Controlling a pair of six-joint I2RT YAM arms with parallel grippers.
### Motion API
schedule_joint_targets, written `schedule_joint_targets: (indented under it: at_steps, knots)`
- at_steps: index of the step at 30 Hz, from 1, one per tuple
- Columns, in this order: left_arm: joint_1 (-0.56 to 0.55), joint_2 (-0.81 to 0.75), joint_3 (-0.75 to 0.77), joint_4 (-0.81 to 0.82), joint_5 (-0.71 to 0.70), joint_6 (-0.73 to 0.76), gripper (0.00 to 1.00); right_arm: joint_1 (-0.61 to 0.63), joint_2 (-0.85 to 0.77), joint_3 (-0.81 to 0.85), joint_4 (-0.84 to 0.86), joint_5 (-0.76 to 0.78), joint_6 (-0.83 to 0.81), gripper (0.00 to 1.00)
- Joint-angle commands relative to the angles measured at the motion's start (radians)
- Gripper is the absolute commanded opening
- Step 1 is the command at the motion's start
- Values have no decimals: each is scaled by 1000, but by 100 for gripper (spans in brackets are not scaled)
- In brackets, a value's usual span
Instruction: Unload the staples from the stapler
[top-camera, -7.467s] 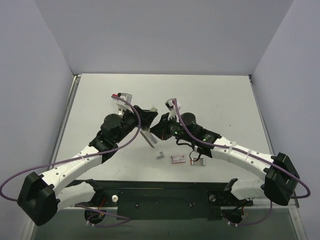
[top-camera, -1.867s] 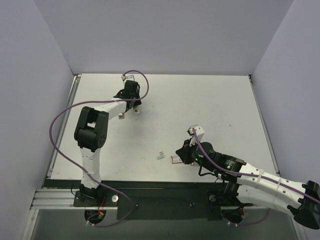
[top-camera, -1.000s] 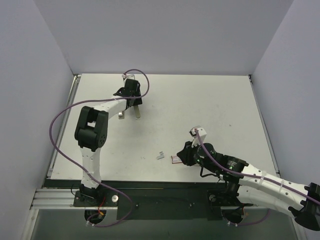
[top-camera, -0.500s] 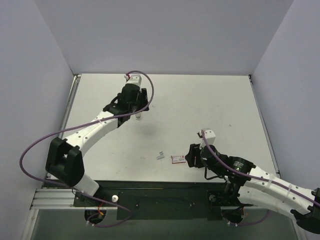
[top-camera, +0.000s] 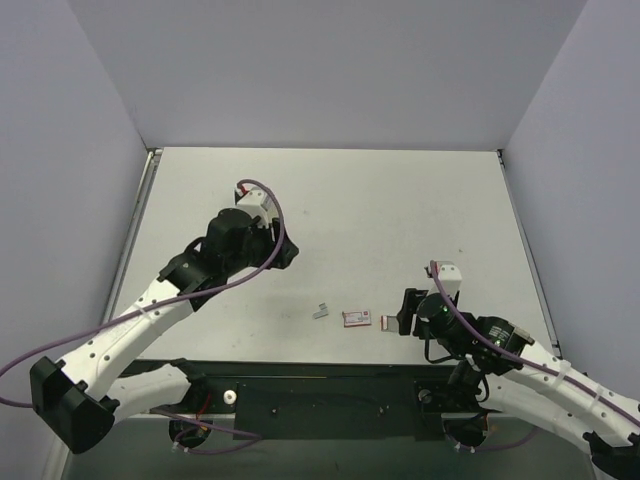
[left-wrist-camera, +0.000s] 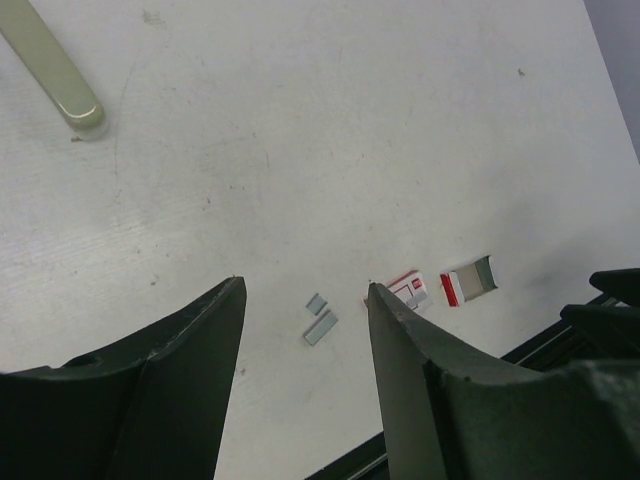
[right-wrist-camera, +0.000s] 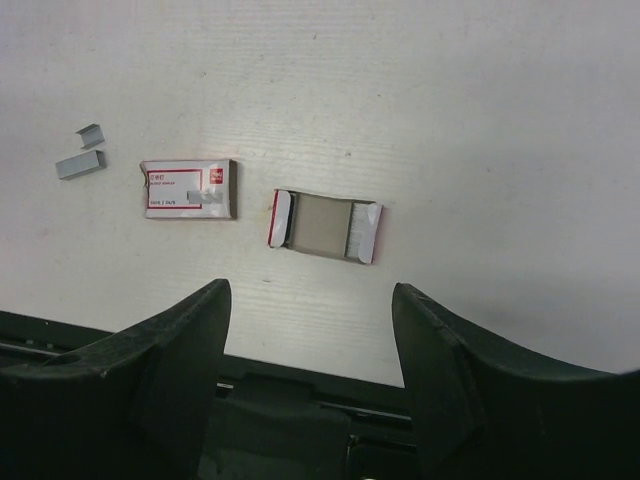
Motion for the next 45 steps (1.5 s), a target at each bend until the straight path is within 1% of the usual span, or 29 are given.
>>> schedule_joint_targets:
  at_steps: [1, 5, 10, 13, 20, 25, 26, 32, 36, 40, 45]
  knots:
    - [-6, -106, -71, -46, 62, -42, 62, -8, -31, 56, -143, 76, 53, 62]
    - [-7, -190, -105, -63, 92, -55, 62, -17, -33, 62, -169, 77, 92, 63]
    - [-10, -237, -94, -139, 87, -9, 62, -24, 73, 63, -192, 55, 126, 65]
    - [-10, -279, -129, -137, 82, 10, 62, -27, 150, 57, -184, 64, 139, 65]
    - [-10, -318, -175, -136, 165, 28, 62, -42, 254, 37, -105, 27, 112, 66]
    - [-7, -353, -188, -143, 179, 41, 62, -73, 323, 14, 0, -81, 37, 66]
    - [-9, -359, -192, -144, 179, 41, 62, -80, 328, 10, 13, -122, 25, 66]
    - [-7, -385, -206, -149, 187, 45, 62, -122, 374, -16, 81, -245, -22, 65]
    - [-9, -392, -209, -153, 187, 50, 62, -131, 386, -38, 81, -259, -3, 64]
    - [-9, -393, -212, -153, 187, 51, 62, -139, 394, -52, 80, -243, 34, 64]
    - [-9, -389, -212, -155, 190, 54, 61, -151, 424, -50, 80, -239, 35, 64]
